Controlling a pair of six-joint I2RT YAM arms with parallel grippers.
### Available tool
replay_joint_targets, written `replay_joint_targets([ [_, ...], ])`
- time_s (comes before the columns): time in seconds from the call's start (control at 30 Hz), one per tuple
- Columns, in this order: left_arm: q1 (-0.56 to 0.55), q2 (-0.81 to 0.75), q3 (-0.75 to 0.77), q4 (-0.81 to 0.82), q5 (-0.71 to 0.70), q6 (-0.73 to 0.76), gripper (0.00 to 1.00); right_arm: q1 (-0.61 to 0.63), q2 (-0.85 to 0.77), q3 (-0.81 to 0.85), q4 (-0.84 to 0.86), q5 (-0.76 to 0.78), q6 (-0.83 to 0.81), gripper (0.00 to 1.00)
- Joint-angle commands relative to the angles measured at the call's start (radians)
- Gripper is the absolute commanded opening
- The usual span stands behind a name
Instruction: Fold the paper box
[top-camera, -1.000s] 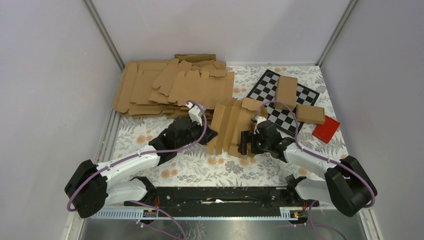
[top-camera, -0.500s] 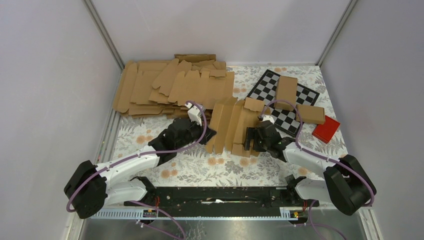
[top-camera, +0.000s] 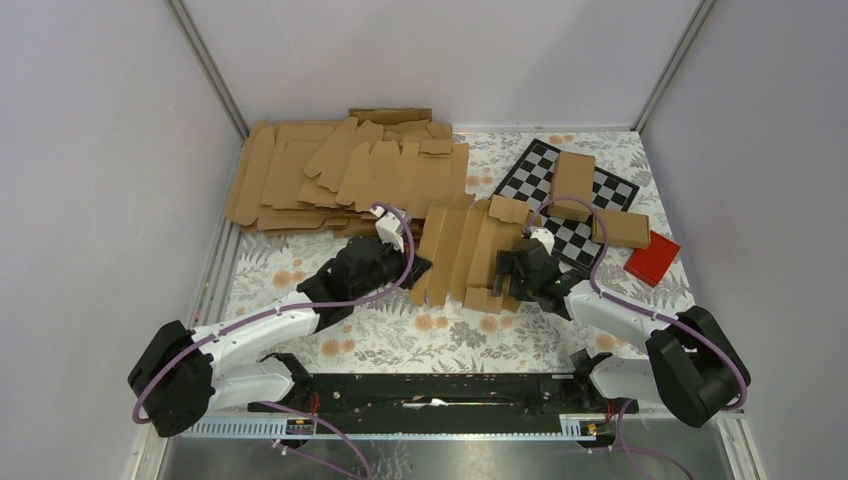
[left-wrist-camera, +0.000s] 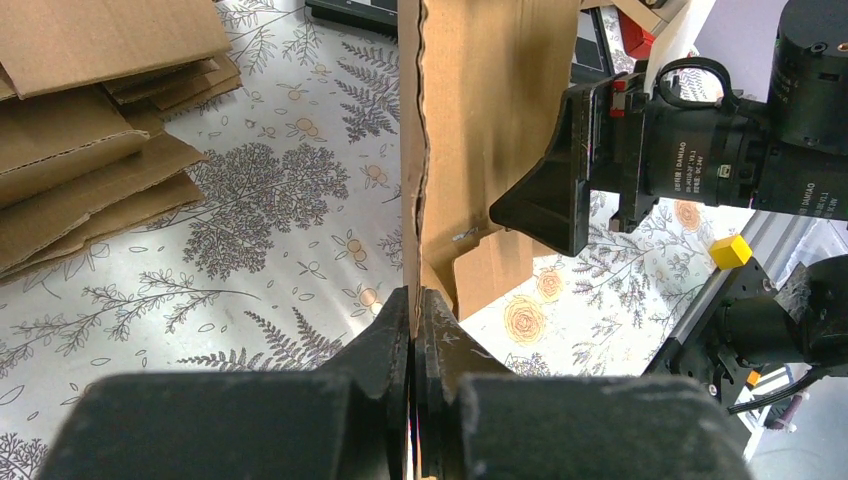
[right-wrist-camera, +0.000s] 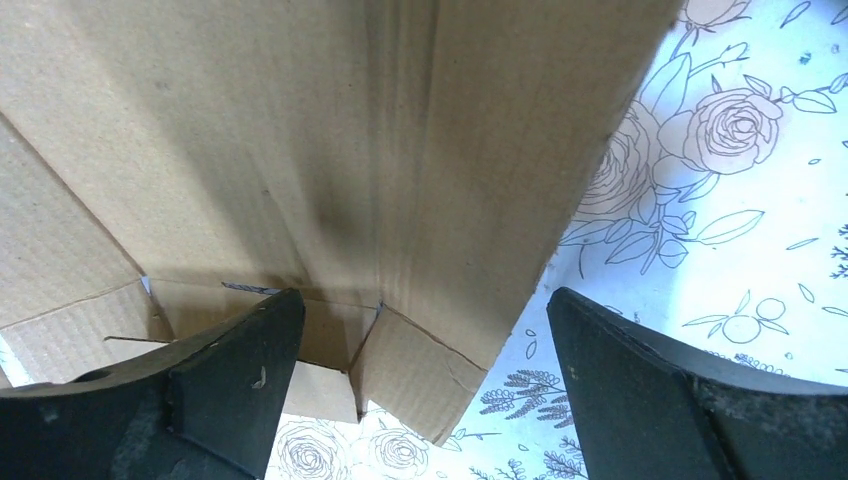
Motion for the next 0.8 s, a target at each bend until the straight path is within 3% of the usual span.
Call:
replay_joint_targets([
  [0.0, -0.006, -0.032, 0.003, 0.031, -0.027, 0.022, 0.0, 0.004, -0.001, 0.046, -0.04, 0.064, 0.005, 0.99],
  [0.33, -0.01, -0.028, -0.01, 0.051, -0.036, 0.022, 0.0, 0.006, 0.027, 0.072, -0.03, -0.266, -0.134, 0.97],
  [0.6, -0.012, -0.016, -0.002, 0.051, -0.035, 0.024, 0.0, 0.007, -0.072, 0.046, 0.002, -0.376, -0.167, 1.0],
  [0.77, -0.012, -0.014, -0.007, 0.062, -0.028, 0.019, 0.0, 0.042, -0.053, 0.049, -0.004, -0.372, -0.194, 1.0],
])
